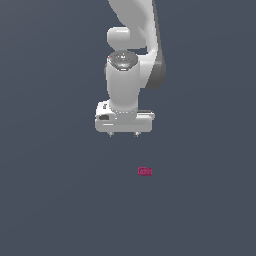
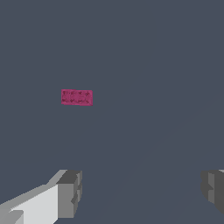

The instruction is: Pick up the object and move it to a goal position.

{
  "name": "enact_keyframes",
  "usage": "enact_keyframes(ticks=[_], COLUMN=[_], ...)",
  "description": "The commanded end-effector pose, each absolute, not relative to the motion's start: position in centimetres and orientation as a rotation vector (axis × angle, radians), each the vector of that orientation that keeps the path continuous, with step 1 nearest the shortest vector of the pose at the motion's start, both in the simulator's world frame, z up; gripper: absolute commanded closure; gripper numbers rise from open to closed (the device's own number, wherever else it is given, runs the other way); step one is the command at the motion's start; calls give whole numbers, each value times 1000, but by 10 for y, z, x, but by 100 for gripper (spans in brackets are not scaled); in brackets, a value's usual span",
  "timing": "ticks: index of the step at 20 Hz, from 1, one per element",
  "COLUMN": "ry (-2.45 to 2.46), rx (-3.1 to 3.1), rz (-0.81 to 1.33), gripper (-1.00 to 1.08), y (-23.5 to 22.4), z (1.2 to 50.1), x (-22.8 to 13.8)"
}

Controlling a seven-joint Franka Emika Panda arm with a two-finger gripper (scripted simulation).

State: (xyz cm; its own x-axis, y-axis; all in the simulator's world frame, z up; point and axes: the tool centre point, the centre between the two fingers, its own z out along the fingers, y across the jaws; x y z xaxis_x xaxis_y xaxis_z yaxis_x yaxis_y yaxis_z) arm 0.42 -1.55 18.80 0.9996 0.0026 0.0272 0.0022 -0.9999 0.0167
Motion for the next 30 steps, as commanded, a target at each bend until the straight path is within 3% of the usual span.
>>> enact_keyframes(ticks=[1, 30], ry=[4, 361], rx=[3125, 3090], rz=[43, 38], gripper=[-92, -92], y=[-16, 18], z=[188, 167], x=[4, 20])
